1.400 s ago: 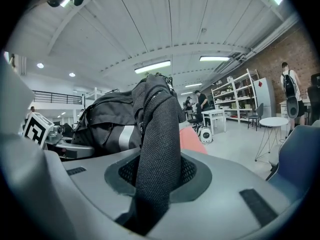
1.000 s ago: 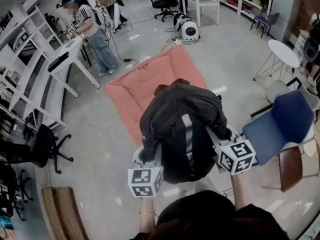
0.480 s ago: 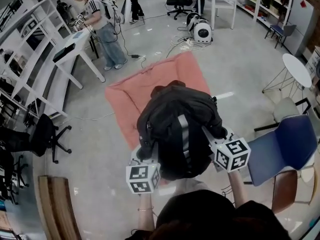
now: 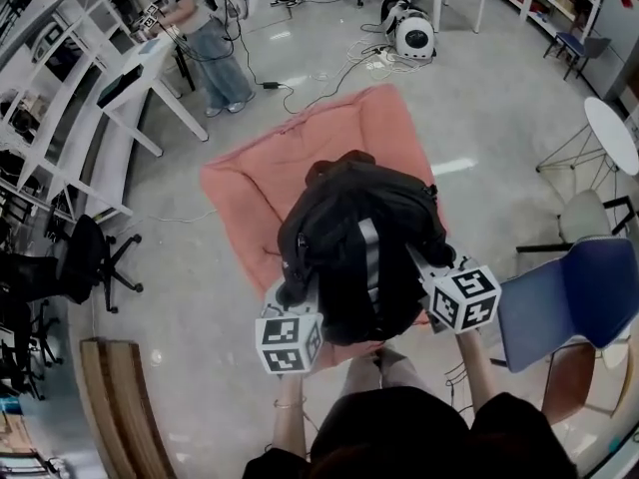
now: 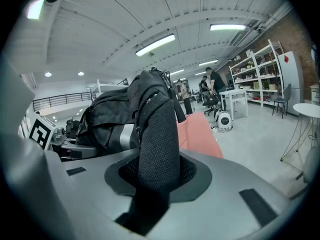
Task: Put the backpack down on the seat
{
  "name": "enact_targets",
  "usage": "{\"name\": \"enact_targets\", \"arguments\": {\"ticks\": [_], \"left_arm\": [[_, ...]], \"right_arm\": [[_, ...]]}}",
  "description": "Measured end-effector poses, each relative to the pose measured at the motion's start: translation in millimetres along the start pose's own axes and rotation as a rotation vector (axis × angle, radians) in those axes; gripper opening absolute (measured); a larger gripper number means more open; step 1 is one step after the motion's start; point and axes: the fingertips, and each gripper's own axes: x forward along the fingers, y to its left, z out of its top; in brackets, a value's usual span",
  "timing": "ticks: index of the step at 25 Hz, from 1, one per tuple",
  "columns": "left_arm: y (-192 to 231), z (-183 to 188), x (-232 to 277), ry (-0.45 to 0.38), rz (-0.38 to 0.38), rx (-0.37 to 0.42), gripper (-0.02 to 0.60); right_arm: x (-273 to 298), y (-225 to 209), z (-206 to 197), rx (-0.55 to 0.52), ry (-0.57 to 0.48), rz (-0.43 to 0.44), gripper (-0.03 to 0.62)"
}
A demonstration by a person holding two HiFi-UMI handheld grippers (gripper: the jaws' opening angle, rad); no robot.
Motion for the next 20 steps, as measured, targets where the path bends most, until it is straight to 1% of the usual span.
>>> {"name": "enact_targets", "arguments": {"ticks": [9, 15, 20], "left_arm": [[15, -45, 73, 0.087, -0.028, -0.001, 0.101], [32, -55, 123, 0.137, -0.039, 0.002, 0.101], [40, -66, 157, 0.133, -0.038, -0.003, 0.101]], "right_arm": [[54, -36, -51, 0.059, 0.056, -0.012, 0.106], [98, -59, -67, 0.093, 0.092, -0.032, 0.106], [121, -77, -84, 0.103, 0.092, -0.032, 0.105]]}}
